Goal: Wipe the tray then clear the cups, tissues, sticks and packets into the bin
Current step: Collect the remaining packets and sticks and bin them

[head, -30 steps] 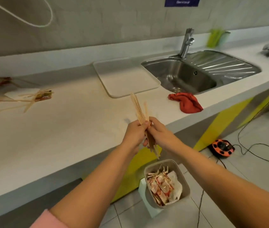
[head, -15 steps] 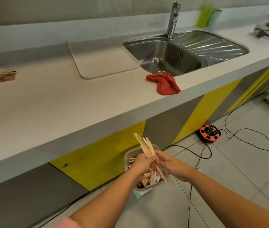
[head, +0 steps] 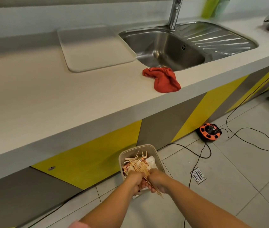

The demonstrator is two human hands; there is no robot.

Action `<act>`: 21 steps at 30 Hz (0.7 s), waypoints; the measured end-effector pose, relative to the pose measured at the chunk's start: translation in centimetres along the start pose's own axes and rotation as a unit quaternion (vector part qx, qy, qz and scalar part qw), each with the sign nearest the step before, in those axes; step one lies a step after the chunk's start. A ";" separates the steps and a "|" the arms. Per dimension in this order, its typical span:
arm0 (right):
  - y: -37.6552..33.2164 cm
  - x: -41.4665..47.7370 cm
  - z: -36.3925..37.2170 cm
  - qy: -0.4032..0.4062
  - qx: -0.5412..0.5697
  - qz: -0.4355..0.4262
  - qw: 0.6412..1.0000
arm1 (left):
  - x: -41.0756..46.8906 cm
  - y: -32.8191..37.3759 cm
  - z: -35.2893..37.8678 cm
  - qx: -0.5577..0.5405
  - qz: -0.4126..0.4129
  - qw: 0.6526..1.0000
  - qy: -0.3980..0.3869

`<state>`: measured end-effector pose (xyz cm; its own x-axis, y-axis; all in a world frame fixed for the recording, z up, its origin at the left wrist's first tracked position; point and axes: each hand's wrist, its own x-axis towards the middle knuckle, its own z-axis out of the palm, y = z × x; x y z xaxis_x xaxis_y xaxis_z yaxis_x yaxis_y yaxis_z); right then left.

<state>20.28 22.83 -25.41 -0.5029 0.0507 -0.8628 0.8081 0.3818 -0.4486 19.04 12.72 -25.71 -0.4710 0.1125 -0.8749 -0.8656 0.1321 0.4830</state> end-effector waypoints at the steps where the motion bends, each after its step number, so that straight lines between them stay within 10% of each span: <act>1: -0.4 0.3 -0.2 -0.003 -0.002 -0.005 1.000 | 0.2 0.3 -0.1 -0.003 -0.003 1.000 0.005; 21: -6.9 -1.9 -2.1 0.040 -0.233 -0.043 0.971 | -0.5 3.9 -3.5 0.131 0.100 0.985 0.060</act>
<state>15.03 22.07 -20.18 -0.5994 0.0650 -0.7978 0.5447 0.7635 -0.3470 15.29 9.77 -23.51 -0.6577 0.0473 -0.7518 -0.6877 0.3696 0.6249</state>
